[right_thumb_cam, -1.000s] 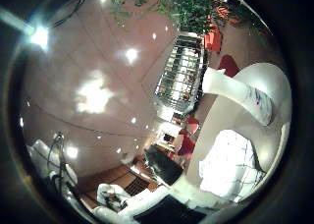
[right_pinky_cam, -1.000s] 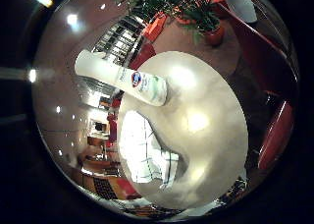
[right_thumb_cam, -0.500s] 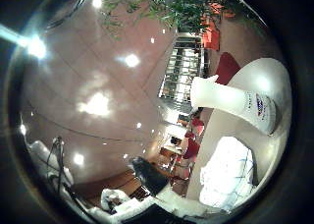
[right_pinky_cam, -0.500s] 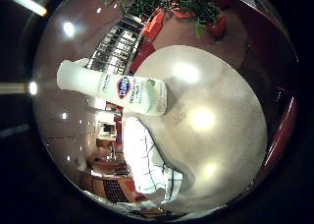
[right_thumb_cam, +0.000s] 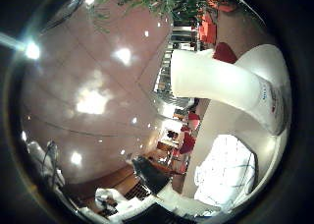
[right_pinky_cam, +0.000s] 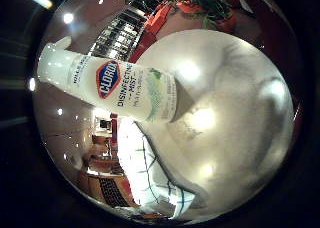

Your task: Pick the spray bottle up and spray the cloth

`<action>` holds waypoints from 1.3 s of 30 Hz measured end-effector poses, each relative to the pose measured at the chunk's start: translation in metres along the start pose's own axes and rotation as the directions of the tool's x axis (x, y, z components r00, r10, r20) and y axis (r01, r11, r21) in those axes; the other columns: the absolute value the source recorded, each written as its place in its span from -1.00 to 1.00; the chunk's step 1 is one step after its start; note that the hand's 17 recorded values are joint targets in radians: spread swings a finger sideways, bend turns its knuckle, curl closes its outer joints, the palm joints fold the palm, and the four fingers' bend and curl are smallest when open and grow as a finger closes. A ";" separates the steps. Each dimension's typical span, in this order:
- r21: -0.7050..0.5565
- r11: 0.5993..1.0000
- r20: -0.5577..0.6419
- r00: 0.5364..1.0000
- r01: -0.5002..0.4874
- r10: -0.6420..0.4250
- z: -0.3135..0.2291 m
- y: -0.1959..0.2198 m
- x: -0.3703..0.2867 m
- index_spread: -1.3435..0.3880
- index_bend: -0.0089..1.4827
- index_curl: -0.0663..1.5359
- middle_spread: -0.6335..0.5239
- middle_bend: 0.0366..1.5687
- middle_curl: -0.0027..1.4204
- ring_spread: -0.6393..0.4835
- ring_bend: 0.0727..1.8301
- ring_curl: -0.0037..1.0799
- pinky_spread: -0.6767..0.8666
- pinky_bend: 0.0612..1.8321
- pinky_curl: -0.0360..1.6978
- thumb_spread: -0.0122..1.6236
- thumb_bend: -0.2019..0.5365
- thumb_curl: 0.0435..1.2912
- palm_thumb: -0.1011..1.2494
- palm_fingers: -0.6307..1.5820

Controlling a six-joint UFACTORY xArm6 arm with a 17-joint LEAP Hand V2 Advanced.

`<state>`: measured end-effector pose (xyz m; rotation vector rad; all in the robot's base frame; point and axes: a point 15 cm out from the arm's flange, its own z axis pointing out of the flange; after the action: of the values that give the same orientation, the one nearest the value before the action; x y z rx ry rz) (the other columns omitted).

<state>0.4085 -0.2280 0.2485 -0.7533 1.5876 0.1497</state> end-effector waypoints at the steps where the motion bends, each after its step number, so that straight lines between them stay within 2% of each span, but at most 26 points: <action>1: -0.002 1.000 -0.001 1.000 0.001 -0.001 0.004 0.000 0.000 0.39 -0.79 -0.60 0.47 -0.75 -0.51 0.56 -0.57 -0.52 0.40 -0.59 -0.61 0.25 -0.53 -0.61 -0.19 -0.39; 10: -0.036 0.999 0.000 1.000 0.023 -0.023 0.042 0.006 -0.009 0.41 -0.79 -0.60 0.46 -0.73 -0.50 0.57 -0.55 -0.51 0.40 -0.61 -0.61 0.25 -0.52 -0.61 -0.18 -0.36; 14: -0.037 0.999 0.002 1.000 0.027 -0.027 0.057 0.007 -0.010 0.42 -0.78 -0.59 0.41 -0.67 -0.48 0.52 -0.49 -0.49 0.40 -0.65 -0.62 0.26 -0.50 -0.60 -0.13 -0.27; 18: -0.026 0.999 0.017 0.999 0.041 -0.040 0.072 0.003 -0.011 0.40 -0.80 -0.60 0.21 -0.55 -0.43 0.30 -0.32 -0.42 0.33 -0.61 -0.62 0.31 -0.47 -0.55 0.06 -0.07; 20: -0.013 0.999 0.027 0.999 0.032 -0.031 0.076 0.002 -0.012 0.34 -0.79 -0.61 0.02 -0.40 -0.36 0.02 -0.11 -0.33 0.08 -0.43 -0.59 0.33 -0.42 -0.49 0.23 0.22; 22: 0.002 1.000 0.043 0.999 0.018 -0.018 0.081 0.000 -0.012 0.26 -0.76 -0.59 -0.12 -0.28 -0.28 -0.15 0.03 -0.22 -0.21 -0.23 -0.52 0.29 -0.39 -0.42 0.39 0.41; 23: 0.007 1.000 0.052 0.999 0.011 -0.012 0.084 0.000 -0.012 0.22 -0.73 -0.57 -0.18 -0.21 -0.24 -0.20 0.07 -0.18 -0.34 -0.15 -0.48 0.25 -0.40 -0.38 0.47 0.53; 25: 0.016 1.000 0.069 0.998 -0.006 0.005 0.091 -0.001 -0.012 0.17 -0.55 -0.47 -0.21 -0.06 -0.16 -0.23 0.11 -0.12 -0.47 -0.04 -0.42 0.18 -0.44 -0.32 0.55 0.75; 27: 0.017 1.000 0.086 0.996 -0.014 0.012 0.098 -0.007 -0.012 0.17 -0.28 -0.34 -0.17 0.12 -0.10 -0.20 0.15 -0.08 -0.51 0.04 -0.37 0.16 -0.48 -0.27 0.61 0.79; 32: -0.011 0.999 0.157 0.986 -0.050 0.051 0.111 -0.004 -0.018 0.27 0.30 -0.09 -0.08 0.41 -0.02 -0.16 0.39 0.06 -0.44 0.27 -0.20 0.16 -0.49 -0.17 0.68 0.72; 33: -0.007 0.999 0.168 0.984 -0.054 0.055 0.113 -0.005 -0.021 0.28 0.36 -0.06 -0.07 0.43 -0.02 -0.17 0.41 0.08 -0.43 0.30 -0.17 0.16 -0.50 -0.15 0.67 0.70; 35: 0.002 0.998 0.180 0.982 -0.057 0.056 0.114 -0.008 -0.026 0.31 0.47 -0.02 -0.07 0.62 0.03 -0.18 0.47 0.14 -0.39 0.35 -0.08 0.16 -0.49 -0.10 0.68 0.65; 39: -0.005 0.999 0.195 0.980 -0.039 0.039 0.115 -0.016 -0.041 0.33 0.55 0.01 -0.06 0.70 0.03 -0.17 0.54 0.19 -0.36 0.36 0.04 0.13 -0.49 -0.03 0.71 0.62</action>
<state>0.5125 -0.1664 0.2703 -0.6875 1.4156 0.2461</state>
